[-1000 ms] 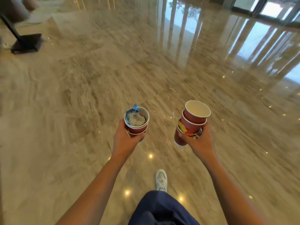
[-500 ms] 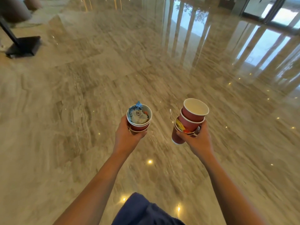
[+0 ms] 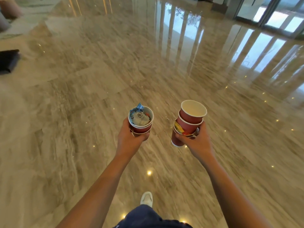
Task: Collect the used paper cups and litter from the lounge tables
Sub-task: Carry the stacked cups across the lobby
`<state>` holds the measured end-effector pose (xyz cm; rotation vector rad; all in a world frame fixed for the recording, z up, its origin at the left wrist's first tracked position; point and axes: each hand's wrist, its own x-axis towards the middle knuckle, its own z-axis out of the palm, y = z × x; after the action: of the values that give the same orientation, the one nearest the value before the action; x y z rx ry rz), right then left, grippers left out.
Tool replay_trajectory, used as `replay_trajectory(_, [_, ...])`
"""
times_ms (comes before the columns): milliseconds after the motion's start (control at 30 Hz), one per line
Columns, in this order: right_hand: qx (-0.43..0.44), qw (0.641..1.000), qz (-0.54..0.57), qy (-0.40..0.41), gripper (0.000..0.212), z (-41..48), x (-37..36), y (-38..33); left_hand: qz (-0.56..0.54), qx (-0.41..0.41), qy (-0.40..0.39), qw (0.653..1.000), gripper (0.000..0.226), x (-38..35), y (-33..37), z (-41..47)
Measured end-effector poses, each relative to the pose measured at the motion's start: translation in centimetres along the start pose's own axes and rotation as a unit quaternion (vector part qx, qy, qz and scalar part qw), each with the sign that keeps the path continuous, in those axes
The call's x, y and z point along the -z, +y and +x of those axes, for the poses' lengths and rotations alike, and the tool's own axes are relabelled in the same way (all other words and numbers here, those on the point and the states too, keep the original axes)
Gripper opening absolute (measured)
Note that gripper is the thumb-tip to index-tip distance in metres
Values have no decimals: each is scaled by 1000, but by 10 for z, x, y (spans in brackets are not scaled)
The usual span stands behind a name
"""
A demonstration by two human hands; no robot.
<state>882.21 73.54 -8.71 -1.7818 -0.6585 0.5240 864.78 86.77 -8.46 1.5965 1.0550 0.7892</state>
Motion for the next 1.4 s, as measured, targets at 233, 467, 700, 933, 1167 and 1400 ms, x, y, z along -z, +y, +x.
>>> replay_trajectory(233, [-15, 999, -7, 40, 83, 129, -25, -10, -6, -8, -30, 999, 69, -37, 14, 144])
replay_trajectory(467, [-15, 999, -5, 44, 82, 263, -31, -7, -8, 0, -27, 1000, 65, -80, 22, 273])
replay_trajectory(700, [-14, 1000, 13, 10, 84, 424, -24, -15, -29, -2, -10, 1000, 69, -140, 52, 414])
replay_trajectory(933, [3, 1000, -1, -1, 83, 570, -20, -32, -47, -12, 0, 999, 70, -196, 81, 542])
replay_trajectory(1167, [4, 1000, -19, 11, 83, 701, -32, -33, -38, -6, -19, 999, 73, -242, 77, 672])
replay_trajectory(1400, [-13, 999, -12, 28, 86, 841, -65, -44, -37, -9, -46, 998, 70, -273, 89, 818])
